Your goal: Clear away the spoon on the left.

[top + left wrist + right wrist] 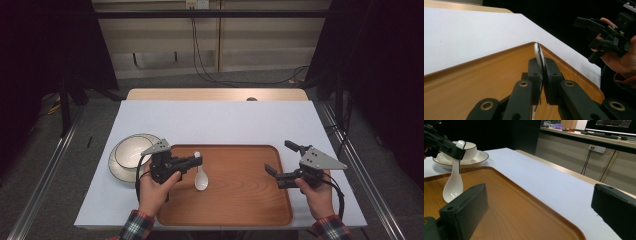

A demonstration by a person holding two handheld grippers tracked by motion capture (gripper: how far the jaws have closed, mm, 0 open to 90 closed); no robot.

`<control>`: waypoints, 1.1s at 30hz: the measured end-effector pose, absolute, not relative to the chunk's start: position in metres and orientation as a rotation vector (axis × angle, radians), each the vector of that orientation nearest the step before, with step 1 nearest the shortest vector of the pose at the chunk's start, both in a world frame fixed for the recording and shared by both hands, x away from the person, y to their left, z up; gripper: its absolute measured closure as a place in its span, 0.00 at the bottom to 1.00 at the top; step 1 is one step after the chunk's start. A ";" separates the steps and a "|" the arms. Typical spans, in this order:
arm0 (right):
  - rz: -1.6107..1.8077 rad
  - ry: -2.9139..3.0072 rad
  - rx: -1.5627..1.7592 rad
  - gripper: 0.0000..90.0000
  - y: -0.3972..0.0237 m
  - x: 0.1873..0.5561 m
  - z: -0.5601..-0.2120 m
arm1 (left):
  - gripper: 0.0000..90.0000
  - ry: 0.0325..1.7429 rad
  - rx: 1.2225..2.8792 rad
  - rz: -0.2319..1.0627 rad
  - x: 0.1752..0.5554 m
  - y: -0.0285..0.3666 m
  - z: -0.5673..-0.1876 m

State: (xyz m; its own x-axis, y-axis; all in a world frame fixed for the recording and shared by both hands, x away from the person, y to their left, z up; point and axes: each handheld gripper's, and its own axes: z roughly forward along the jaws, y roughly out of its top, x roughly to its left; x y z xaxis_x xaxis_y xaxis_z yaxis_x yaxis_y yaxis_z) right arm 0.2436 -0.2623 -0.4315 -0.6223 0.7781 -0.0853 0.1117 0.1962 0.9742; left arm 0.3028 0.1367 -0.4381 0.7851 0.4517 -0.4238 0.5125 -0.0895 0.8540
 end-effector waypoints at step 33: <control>1.472 1.924 0.827 0.00 -0.261 0.247 -0.437 | 0.73 0.803 1.851 0.082 0.316 0.131 -0.464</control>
State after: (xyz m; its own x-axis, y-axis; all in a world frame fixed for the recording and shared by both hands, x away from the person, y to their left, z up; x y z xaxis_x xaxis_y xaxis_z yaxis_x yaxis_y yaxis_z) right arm 0.2475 -0.2610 -0.4367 -0.6440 0.7616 -0.0722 0.1294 0.2015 0.9709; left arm 0.3156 0.1314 -0.4639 0.7711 0.5589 -0.3050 0.4860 -0.2073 0.8490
